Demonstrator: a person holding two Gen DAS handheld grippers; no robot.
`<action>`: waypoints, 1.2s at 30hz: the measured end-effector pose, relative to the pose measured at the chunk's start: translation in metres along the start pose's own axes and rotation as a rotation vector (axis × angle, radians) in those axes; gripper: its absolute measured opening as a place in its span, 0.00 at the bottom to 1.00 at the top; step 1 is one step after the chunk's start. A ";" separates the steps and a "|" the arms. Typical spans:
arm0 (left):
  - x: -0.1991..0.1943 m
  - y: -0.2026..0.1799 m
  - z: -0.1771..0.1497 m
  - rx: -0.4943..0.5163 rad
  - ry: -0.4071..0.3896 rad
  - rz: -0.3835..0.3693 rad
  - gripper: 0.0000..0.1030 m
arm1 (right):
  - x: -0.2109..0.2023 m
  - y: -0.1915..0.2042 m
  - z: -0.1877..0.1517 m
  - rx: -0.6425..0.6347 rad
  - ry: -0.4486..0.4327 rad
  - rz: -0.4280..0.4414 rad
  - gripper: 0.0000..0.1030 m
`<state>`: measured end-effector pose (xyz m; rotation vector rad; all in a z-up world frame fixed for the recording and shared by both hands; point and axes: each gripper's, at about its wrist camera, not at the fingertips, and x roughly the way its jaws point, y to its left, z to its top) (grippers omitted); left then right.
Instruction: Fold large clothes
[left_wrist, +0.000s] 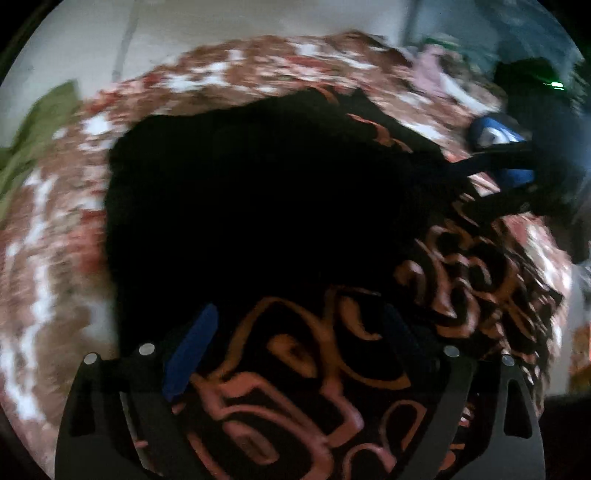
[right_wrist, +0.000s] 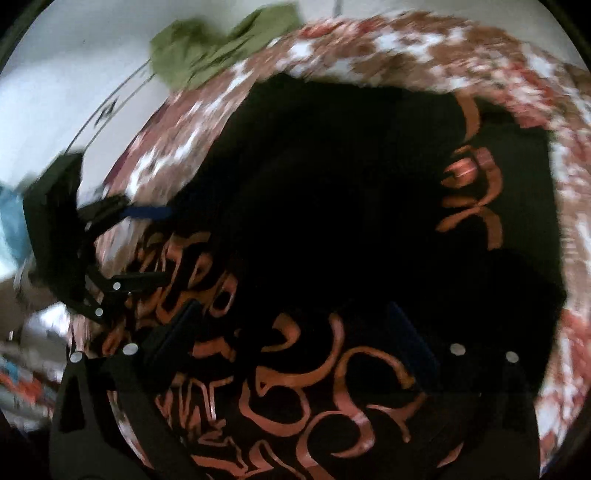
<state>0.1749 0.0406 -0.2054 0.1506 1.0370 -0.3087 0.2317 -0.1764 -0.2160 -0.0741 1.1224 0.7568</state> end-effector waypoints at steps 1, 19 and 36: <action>-0.004 0.004 0.006 -0.016 -0.008 0.021 0.88 | -0.009 -0.002 0.005 0.014 -0.027 -0.039 0.95; 0.097 0.000 0.019 -0.079 0.050 0.010 0.96 | 0.080 -0.046 -0.008 0.005 0.004 -0.349 0.95; -0.016 0.019 0.007 -0.038 -0.043 0.049 0.95 | -0.012 -0.037 -0.019 0.078 -0.065 -0.253 0.95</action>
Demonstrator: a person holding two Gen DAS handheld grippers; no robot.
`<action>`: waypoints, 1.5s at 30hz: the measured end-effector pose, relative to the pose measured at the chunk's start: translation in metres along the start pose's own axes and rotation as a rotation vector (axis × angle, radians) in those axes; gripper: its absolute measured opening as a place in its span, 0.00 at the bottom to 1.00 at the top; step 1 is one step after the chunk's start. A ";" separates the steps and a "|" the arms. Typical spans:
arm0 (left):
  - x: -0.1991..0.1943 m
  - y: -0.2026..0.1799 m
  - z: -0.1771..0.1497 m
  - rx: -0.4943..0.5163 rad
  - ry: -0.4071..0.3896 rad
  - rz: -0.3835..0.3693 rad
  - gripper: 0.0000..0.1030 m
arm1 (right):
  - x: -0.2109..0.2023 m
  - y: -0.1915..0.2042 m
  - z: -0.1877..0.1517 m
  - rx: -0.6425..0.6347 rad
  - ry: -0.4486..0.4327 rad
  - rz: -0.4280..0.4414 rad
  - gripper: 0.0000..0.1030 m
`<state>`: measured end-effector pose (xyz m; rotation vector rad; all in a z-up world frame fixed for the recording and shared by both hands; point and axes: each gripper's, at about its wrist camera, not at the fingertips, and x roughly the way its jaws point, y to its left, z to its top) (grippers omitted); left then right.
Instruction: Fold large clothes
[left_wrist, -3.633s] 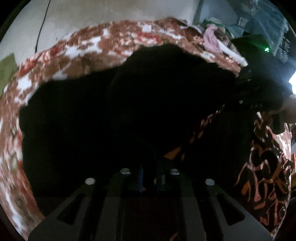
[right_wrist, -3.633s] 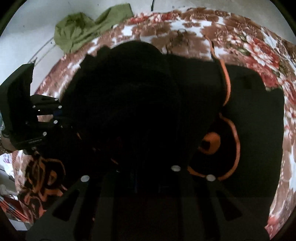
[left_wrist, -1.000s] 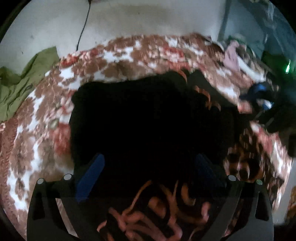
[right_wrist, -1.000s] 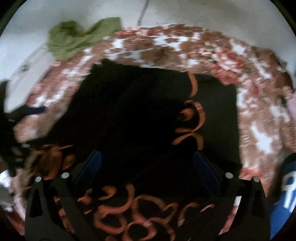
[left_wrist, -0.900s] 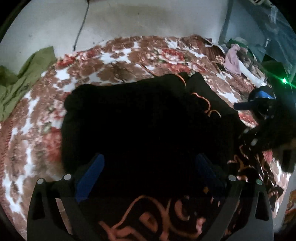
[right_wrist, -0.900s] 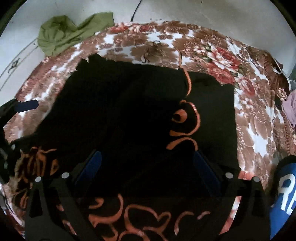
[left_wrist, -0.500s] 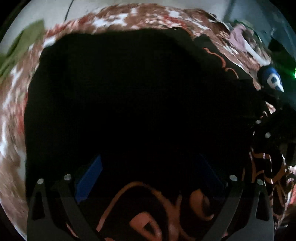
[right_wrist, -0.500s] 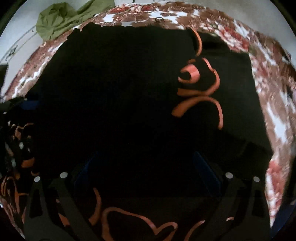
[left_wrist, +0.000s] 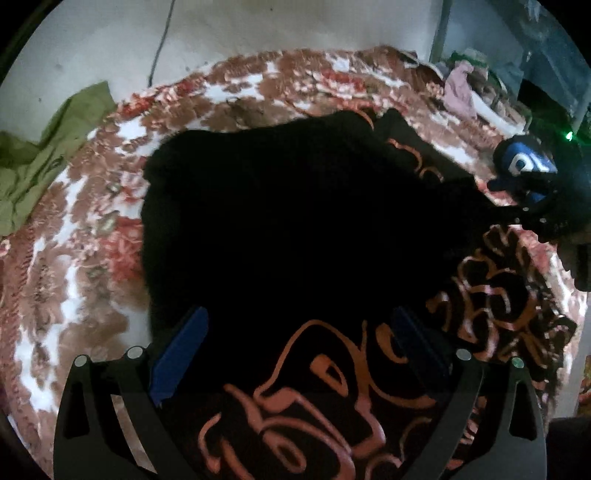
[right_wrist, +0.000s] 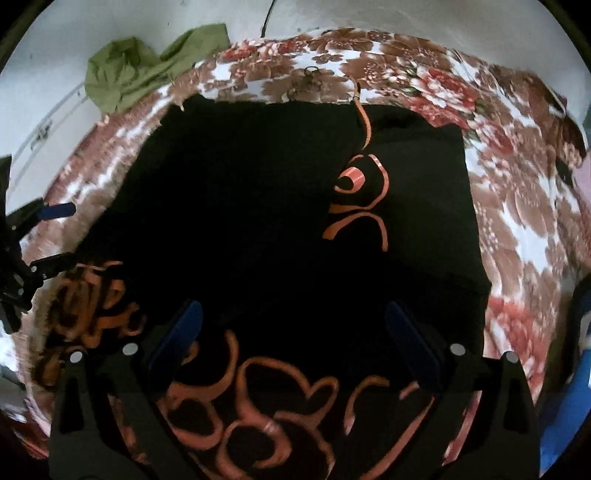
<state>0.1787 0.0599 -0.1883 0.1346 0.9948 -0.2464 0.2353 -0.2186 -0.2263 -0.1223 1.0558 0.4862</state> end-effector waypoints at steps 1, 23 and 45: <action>-0.011 0.002 -0.003 -0.006 0.005 -0.001 0.95 | -0.006 -0.002 -0.004 0.006 0.013 0.005 0.95; -0.082 0.010 -0.219 -0.198 0.402 -0.038 0.95 | -0.084 -0.066 -0.230 0.235 0.403 -0.123 0.95; -0.073 0.017 -0.244 -0.757 0.349 -0.256 0.95 | -0.052 -0.042 -0.237 0.401 0.467 0.007 0.95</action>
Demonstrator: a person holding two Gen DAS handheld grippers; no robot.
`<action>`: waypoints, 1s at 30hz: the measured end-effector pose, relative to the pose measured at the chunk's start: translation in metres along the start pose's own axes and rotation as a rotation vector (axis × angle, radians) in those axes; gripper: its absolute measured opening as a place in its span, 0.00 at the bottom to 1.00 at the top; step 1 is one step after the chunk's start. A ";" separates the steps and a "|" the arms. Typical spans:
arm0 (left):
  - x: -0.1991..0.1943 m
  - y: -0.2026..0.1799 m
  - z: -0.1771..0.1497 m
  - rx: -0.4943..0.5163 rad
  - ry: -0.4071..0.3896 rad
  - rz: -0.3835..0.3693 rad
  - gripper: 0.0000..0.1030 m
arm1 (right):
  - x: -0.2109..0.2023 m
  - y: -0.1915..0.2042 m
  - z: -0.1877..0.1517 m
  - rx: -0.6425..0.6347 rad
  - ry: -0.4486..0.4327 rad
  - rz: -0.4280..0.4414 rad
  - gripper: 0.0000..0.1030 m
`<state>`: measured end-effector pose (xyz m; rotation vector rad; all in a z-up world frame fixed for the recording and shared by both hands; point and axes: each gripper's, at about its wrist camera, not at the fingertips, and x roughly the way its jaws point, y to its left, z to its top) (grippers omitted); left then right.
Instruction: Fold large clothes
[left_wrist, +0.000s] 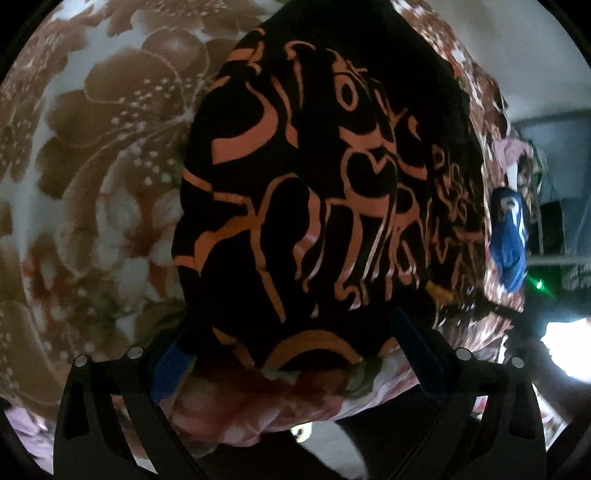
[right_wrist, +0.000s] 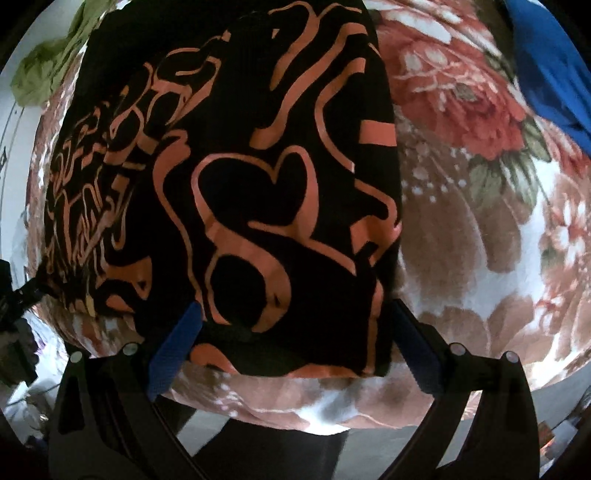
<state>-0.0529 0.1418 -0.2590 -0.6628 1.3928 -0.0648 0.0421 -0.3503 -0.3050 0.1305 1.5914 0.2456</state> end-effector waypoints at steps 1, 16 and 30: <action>0.002 0.002 0.001 -0.011 0.001 0.001 0.95 | 0.004 0.000 0.001 0.003 0.014 -0.008 0.95; 0.004 0.016 0.005 0.008 0.027 0.059 0.18 | 0.028 0.017 0.023 -0.083 0.072 -0.076 0.66; -0.004 -0.028 0.014 0.140 0.010 -0.003 0.07 | 0.008 0.070 0.018 -0.211 0.052 -0.087 0.29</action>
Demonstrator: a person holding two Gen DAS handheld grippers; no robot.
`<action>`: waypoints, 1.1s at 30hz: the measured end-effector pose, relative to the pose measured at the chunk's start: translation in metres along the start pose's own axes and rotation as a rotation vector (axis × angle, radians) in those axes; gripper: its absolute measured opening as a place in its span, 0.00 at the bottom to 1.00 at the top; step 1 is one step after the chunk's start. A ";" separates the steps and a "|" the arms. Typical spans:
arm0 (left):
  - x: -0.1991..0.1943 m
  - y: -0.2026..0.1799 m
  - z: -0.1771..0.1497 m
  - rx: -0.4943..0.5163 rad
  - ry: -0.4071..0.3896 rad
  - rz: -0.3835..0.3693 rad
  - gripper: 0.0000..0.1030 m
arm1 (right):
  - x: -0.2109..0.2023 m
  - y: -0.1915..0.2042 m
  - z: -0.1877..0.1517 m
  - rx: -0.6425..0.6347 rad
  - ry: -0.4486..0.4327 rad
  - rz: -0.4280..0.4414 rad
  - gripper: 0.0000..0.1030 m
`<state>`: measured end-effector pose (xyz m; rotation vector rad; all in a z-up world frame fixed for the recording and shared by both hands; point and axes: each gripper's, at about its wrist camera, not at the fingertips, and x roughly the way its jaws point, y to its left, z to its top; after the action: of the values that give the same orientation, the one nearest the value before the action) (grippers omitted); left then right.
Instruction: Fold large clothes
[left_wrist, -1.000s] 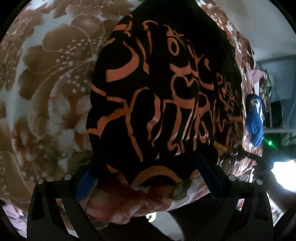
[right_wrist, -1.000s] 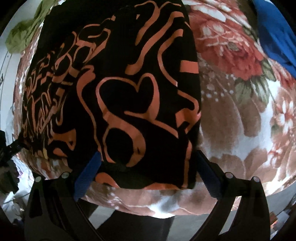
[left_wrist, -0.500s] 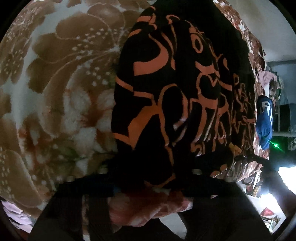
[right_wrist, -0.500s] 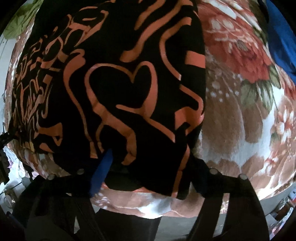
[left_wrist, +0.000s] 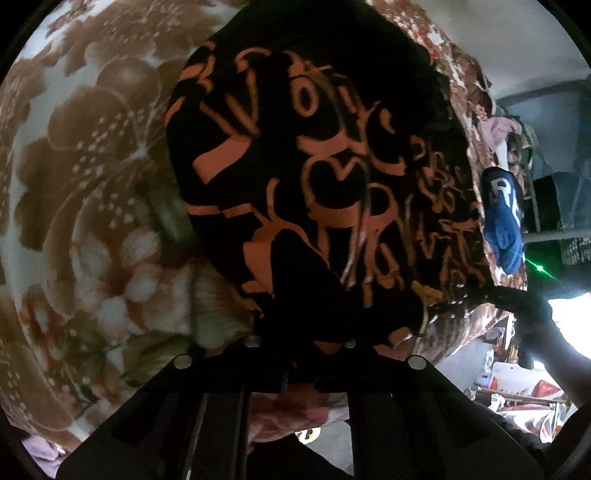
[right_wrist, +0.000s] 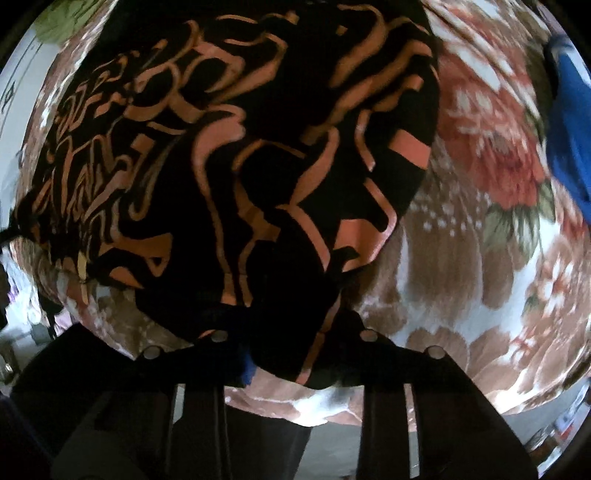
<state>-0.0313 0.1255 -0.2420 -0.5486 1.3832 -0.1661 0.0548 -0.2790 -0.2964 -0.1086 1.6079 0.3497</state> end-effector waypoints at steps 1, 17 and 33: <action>-0.002 -0.003 0.001 0.006 -0.005 -0.005 0.07 | -0.003 0.003 0.003 -0.006 -0.005 0.003 0.27; -0.069 -0.069 0.056 0.117 -0.199 -0.143 0.06 | -0.092 -0.004 0.031 -0.022 -0.207 0.123 0.20; -0.116 -0.116 0.157 0.248 -0.397 -0.231 0.06 | -0.184 -0.019 0.119 -0.082 -0.416 0.110 0.14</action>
<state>0.1196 0.1170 -0.0724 -0.5003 0.8965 -0.3883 0.1872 -0.2886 -0.1211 -0.0078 1.1908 0.4899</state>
